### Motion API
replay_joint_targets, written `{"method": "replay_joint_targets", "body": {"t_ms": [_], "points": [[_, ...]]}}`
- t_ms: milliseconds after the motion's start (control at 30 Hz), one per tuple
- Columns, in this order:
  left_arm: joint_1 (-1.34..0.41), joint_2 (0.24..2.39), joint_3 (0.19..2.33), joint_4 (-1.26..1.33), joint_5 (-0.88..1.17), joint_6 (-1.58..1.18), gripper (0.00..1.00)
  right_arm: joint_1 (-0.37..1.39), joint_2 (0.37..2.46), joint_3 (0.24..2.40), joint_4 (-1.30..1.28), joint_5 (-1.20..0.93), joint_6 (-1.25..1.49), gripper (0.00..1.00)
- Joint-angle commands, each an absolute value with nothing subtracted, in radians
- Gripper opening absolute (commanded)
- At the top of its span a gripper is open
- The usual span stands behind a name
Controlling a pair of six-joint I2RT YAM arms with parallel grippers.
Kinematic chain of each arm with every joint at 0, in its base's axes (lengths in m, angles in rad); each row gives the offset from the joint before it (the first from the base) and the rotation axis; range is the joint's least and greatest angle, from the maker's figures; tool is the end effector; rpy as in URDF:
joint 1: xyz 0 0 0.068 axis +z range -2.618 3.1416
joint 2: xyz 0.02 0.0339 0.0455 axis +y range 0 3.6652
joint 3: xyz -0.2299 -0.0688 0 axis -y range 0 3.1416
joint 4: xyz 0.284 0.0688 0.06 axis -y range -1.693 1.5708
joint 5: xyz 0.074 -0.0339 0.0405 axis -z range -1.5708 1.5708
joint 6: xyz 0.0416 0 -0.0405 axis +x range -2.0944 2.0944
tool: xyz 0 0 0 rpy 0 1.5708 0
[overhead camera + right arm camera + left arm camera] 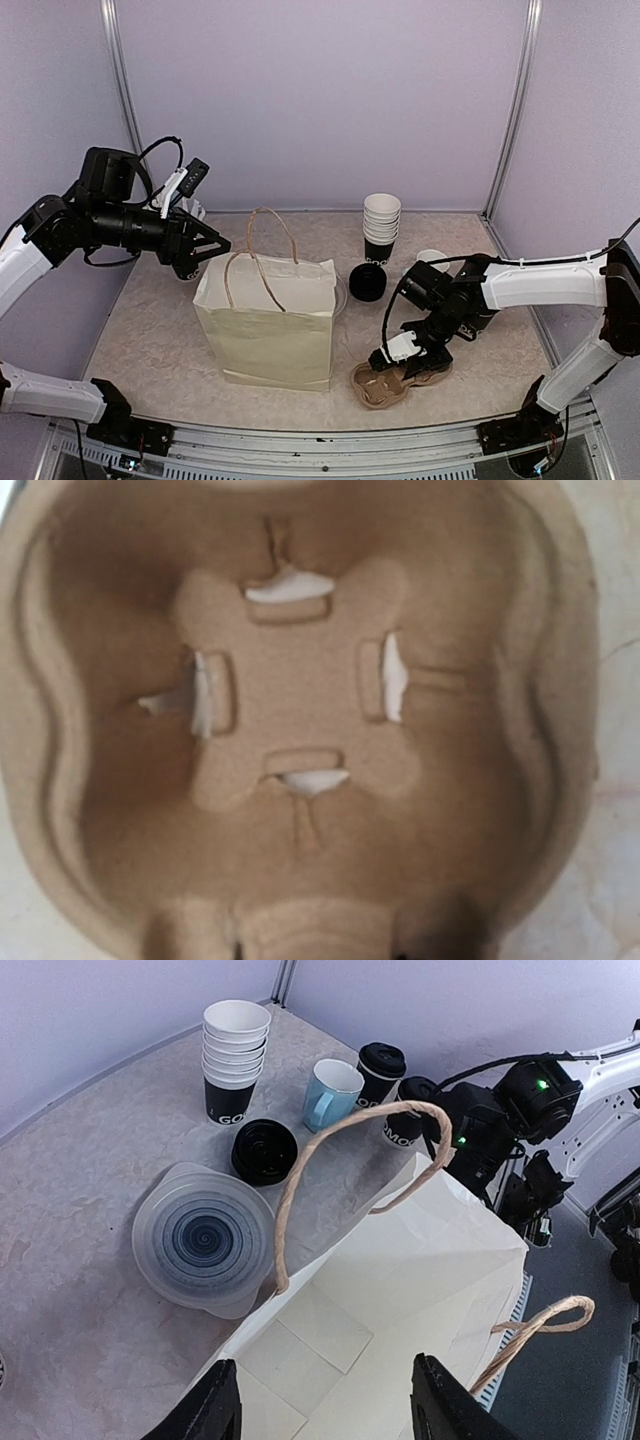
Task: Pack the takeout coffee
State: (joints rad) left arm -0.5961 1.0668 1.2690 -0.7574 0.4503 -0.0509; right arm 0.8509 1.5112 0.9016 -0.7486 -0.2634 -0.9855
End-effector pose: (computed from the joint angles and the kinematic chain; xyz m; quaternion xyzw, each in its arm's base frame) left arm 0.2131 -0.1665 0.3719 0.3339 0.7911 -0.3356 0.3874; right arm 0.1881 0.2309 0.1180 -0.7916 0.5875 0.1232 0.1137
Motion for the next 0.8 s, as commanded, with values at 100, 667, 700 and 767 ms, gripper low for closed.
{"method": "replay_joint_targets", "body": {"t_ms": [100,667,700,767], "points": [[-0.589,1.050,1.282,-0.772,0.437,-0.046,0.57,0.868,1.521,0.904,-0.751,-0.245,-0.965,0.25],[-0.526,1.023,1.305,-0.817,0.446,-0.069,0.57,0.656,1.355,1.400,-1.019,-0.614,-0.886,0.17],[-0.515,1.011,1.299,-0.825,0.439,-0.079,0.57,0.638,1.361,1.454,-1.030,-0.657,-0.878,0.16],[-0.493,0.991,1.276,-0.835,0.409,-0.117,0.60,0.628,1.377,1.551,-1.027,-0.717,-0.850,0.16]]}}
